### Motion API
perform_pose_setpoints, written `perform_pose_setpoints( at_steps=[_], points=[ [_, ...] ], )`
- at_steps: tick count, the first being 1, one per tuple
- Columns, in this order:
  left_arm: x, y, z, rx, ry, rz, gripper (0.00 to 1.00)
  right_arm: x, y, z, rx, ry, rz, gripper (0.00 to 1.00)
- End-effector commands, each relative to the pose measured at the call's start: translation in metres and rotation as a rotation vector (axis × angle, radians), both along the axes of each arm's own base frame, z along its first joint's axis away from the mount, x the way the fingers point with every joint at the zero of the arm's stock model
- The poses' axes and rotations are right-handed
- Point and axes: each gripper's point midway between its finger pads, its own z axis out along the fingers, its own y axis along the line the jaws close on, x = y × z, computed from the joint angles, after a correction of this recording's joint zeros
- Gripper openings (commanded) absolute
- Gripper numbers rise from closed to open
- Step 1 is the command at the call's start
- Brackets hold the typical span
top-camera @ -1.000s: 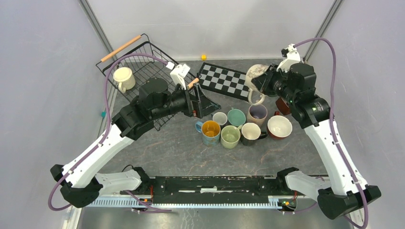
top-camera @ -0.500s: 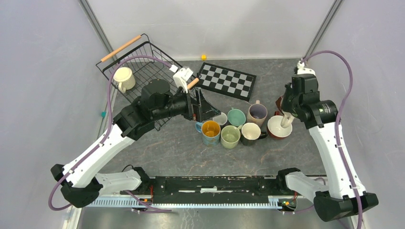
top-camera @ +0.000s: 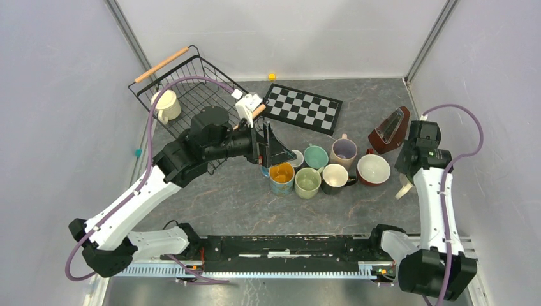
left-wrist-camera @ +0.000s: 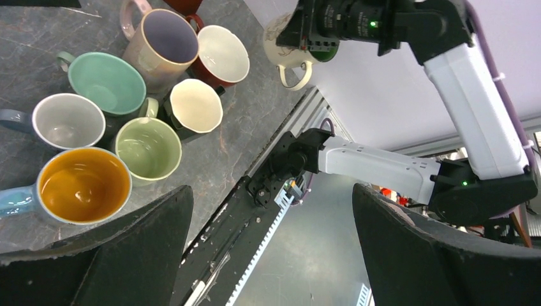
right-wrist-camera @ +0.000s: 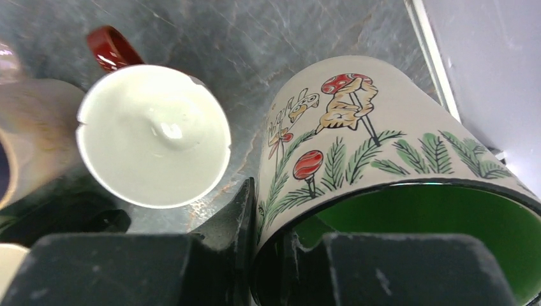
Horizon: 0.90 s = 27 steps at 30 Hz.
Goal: Unload the cups from the dish rack
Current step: Place the cup at the center of the board.
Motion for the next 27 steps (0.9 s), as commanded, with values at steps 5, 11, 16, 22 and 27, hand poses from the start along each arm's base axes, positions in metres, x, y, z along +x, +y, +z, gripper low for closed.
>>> perform_pose_setpoints(
  at_steps=[5, 11, 16, 22, 27],
  points=[
    [-0.011, -0.002, 0.005, 0.002, -0.036, -0.073, 1.00, 0.028, -0.017, -0.013, -0.006, -0.078, 0.006, 0.00],
    [-0.011, -0.003, 0.004, 0.008, -0.033, -0.082, 1.00, 0.029, -0.021, -0.038, 0.009, -0.050, -0.014, 0.00],
    [-0.010, -0.004, 0.003, 0.010, -0.031, -0.086, 1.00, 0.028, -0.025, -0.056, 0.027, -0.016, -0.025, 0.00],
    [-0.009, -0.007, 0.001, 0.019, -0.026, -0.092, 1.00, 0.032, -0.021, -0.070, 0.078, -0.005, -0.022, 0.00],
    [-0.008, -0.009, -0.001, 0.023, -0.021, -0.097, 1.00, 0.031, -0.020, -0.082, 0.097, 0.016, -0.030, 0.00]
  ],
)
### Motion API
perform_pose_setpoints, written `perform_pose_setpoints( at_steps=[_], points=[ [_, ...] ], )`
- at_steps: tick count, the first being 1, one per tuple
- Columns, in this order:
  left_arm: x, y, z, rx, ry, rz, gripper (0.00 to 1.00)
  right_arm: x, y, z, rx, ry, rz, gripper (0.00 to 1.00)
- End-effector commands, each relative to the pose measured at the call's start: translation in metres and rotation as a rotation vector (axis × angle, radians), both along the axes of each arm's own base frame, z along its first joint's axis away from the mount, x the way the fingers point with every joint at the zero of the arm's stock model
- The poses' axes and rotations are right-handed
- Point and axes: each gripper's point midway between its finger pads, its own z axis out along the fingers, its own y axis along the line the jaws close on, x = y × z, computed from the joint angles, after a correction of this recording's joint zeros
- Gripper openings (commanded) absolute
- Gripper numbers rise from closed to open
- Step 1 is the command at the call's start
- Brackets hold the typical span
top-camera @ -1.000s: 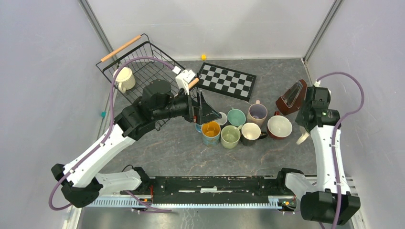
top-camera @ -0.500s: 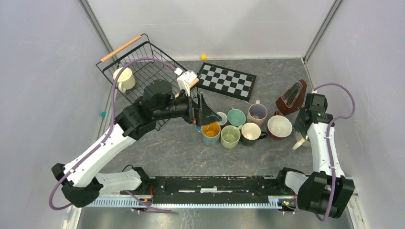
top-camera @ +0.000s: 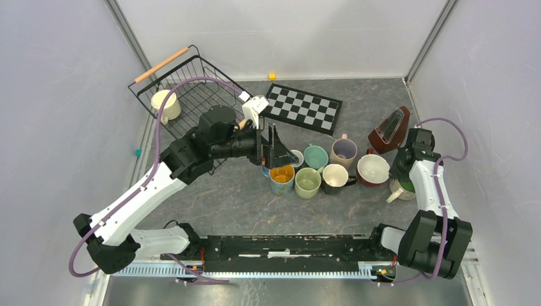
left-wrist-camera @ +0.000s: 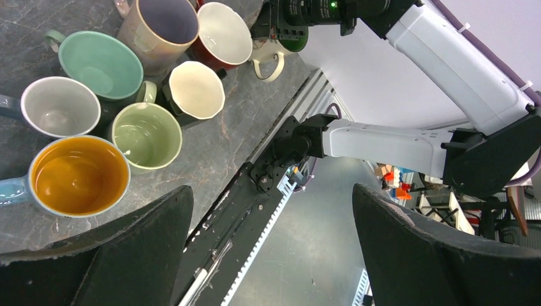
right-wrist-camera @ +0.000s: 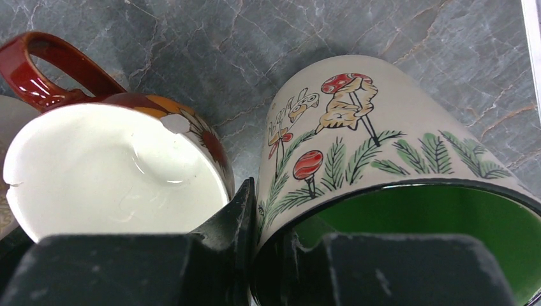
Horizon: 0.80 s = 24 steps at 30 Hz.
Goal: Unload the cups from the dish rack
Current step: Place the cup at the center of the board.
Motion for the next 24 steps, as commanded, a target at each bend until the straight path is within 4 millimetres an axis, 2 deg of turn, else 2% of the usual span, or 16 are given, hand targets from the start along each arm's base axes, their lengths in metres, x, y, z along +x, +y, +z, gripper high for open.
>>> perform_pose_setpoints(
  at_steps=[1, 7, 15, 20, 24],
  points=[
    [-0.005, -0.002, 0.014, -0.018, -0.061, -0.052, 1.00, 0.019, -0.011, 0.007, -0.033, -0.075, -0.011, 0.00],
    [-0.003, -0.003, 0.012, -0.011, -0.058, -0.049, 1.00, 0.017, -0.010, -0.005, -0.014, -0.038, -0.018, 0.02],
    [-0.002, -0.004, 0.009, -0.009, -0.056, -0.047, 1.00, 0.018, -0.010, -0.008, -0.004, -0.023, -0.023, 0.23],
    [-0.003, -0.004, 0.010, -0.012, -0.058, -0.049, 1.00, 0.020, -0.015, 0.007, -0.031, -0.044, -0.034, 0.38],
    [-0.004, -0.004, 0.011, -0.018, -0.060, -0.054, 1.00, 0.022, -0.019, 0.022, -0.056, -0.062, -0.039, 0.46]
  ],
)
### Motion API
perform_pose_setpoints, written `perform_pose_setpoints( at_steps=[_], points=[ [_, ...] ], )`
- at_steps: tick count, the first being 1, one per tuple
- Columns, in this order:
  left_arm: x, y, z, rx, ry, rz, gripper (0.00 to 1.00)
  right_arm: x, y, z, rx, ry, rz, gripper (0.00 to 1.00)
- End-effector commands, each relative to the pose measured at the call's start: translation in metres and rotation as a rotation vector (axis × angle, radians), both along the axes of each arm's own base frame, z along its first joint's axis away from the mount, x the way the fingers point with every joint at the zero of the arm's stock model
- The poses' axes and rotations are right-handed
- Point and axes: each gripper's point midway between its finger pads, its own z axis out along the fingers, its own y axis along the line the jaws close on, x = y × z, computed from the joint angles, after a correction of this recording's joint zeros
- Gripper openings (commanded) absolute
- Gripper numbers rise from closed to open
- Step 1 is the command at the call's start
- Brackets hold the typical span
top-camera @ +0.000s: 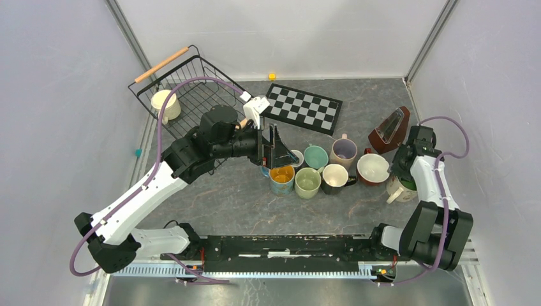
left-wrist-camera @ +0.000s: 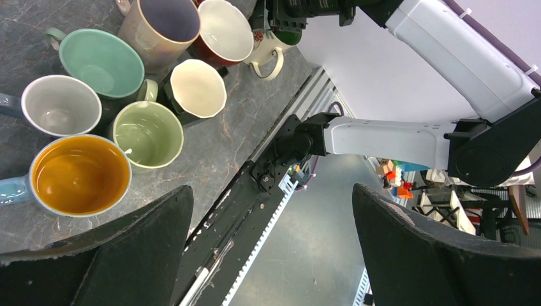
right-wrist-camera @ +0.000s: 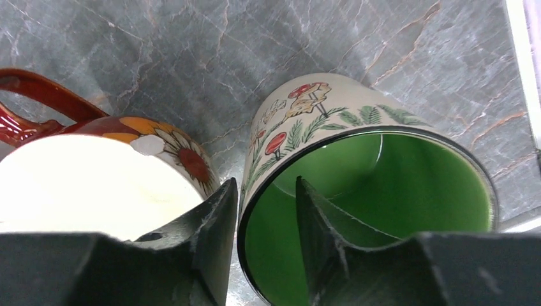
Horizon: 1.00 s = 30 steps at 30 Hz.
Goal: Unload the cups from the dish rack
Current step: Place the cup at the center of the board, then adjust the dish rack at the center of the board.
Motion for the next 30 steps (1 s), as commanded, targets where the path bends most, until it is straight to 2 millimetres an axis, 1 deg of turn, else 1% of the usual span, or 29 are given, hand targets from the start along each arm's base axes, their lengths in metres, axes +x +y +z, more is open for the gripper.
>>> perform_pose_setpoints(
  at_steps=[1, 8, 11, 13, 18, 22, 23, 24, 26, 27, 28, 29, 30],
  points=[
    [-0.006, -0.003, 0.016, -0.033, -0.061, -0.053, 1.00, 0.017, -0.013, 0.039, -0.068, -0.094, -0.016, 0.48],
    [-0.007, -0.002, 0.018, -0.039, -0.063, -0.053, 1.00, 0.019, -0.016, 0.079, -0.115, -0.167, -0.023, 0.56],
    [-0.008, -0.002, 0.018, -0.045, -0.062, -0.055, 1.00, 0.017, -0.015, 0.092, -0.126, -0.184, -0.019, 0.57],
    [-0.008, -0.002, 0.017, -0.046, -0.060, -0.056, 1.00, 0.016, -0.014, 0.102, -0.132, -0.206, -0.014, 0.58],
    [-0.008, 0.001, 0.017, -0.045, -0.064, -0.042, 1.00, 0.019, -0.005, 0.137, -0.156, -0.286, 0.014, 0.64],
    [-0.006, 0.005, 0.016, -0.040, -0.073, -0.018, 1.00, 0.028, 0.014, 0.164, -0.143, -0.373, 0.067, 0.70],
    [-0.005, 0.006, 0.016, -0.038, -0.077, -0.007, 1.00, 0.031, 0.021, 0.171, -0.138, -0.395, 0.084, 0.73],
    [-0.003, 0.007, 0.016, -0.032, -0.077, 0.006, 1.00, 0.033, 0.027, 0.178, -0.132, -0.420, 0.100, 0.78],
    [-0.001, 0.010, 0.016, -0.027, -0.084, 0.026, 1.00, 0.040, 0.042, 0.193, -0.124, -0.465, 0.139, 0.87],
    [0.000, 0.011, 0.015, -0.023, -0.084, 0.037, 1.00, 0.043, 0.053, 0.197, -0.115, -0.482, 0.164, 0.89],
    [0.002, 0.013, 0.016, -0.020, -0.089, 0.051, 1.00, 0.046, 0.063, 0.204, -0.103, -0.504, 0.186, 0.95],
    [0.004, 0.015, 0.015, -0.015, -0.090, 0.064, 1.00, 0.049, 0.073, 0.208, -0.089, -0.523, 0.211, 0.98],
    [0.006, 0.017, 0.016, -0.012, -0.096, 0.081, 1.00, 0.052, 0.085, 0.213, -0.072, -0.542, 0.240, 0.98]
  ],
)
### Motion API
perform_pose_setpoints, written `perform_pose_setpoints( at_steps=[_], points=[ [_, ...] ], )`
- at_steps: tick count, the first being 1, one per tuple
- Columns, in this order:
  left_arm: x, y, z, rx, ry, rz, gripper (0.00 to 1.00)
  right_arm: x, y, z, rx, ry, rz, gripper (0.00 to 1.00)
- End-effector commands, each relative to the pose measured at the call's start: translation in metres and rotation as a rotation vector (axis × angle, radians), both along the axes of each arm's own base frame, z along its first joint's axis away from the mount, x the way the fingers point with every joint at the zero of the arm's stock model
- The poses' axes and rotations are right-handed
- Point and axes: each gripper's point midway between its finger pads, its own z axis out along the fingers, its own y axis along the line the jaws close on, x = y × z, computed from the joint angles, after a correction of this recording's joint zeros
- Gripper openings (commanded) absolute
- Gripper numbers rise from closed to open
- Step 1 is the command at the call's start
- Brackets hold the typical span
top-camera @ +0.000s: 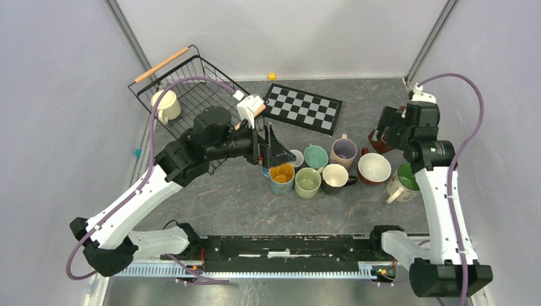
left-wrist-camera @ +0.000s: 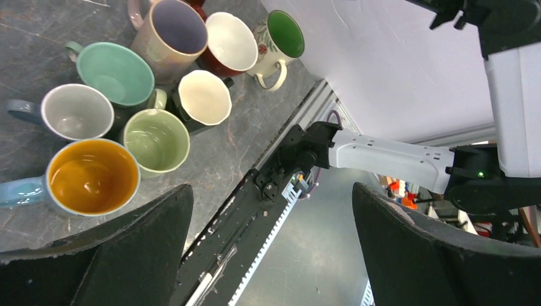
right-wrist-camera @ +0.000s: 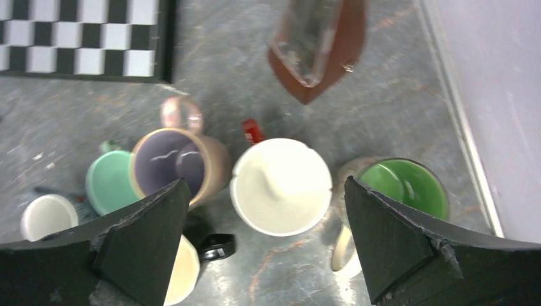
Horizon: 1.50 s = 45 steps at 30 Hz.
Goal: Unload the cups from the dish rack
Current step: Adjust the dish rack at the center of the board.
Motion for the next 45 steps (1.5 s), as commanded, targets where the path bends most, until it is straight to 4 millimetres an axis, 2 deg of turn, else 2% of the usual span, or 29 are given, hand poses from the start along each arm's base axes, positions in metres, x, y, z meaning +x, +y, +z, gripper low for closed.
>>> perform_pose_setpoints(
  at_steps=[1, 6, 10, 13, 16, 20, 25, 35, 45],
  points=[
    [0.007, 0.011, 0.007, 0.007, -0.069, 0.064, 1.00, 0.013, 0.045, 0.039, 0.048, -0.129, 0.104, 0.98],
    [0.021, 0.021, 0.004, 0.036, -0.080, 0.162, 1.00, 0.021, 0.106, 0.059, 0.108, -0.207, 0.273, 0.98],
    [0.038, 0.036, 0.002, 0.079, -0.099, 0.287, 1.00, 0.020, 0.147, 0.066, 0.127, -0.230, 0.398, 0.98],
    [0.057, 0.059, 0.000, 0.144, -0.124, 0.442, 1.00, 0.017, 0.173, 0.071, 0.138, -0.245, 0.480, 0.98],
    [0.078, 0.087, -0.002, 0.234, -0.148, 0.622, 1.00, 0.014, 0.189, 0.074, 0.141, -0.261, 0.537, 0.98],
    [0.103, 0.121, -0.002, 0.340, -0.198, 0.825, 1.00, 0.012, 0.198, 0.073, 0.132, -0.259, 0.581, 0.98],
    [0.130, 0.152, -0.008, 0.396, -0.183, 0.961, 1.00, 0.010, 0.200, 0.072, 0.124, -0.261, 0.608, 0.98],
    [0.204, 0.240, -0.052, 0.508, -0.061, 1.231, 1.00, 0.005, 0.203, 0.076, 0.126, -0.282, 0.649, 0.98],
    [0.262, 0.292, -0.096, 0.539, 0.018, 1.351, 1.00, 0.001, 0.203, 0.077, 0.126, -0.285, 0.668, 0.98]
  ],
)
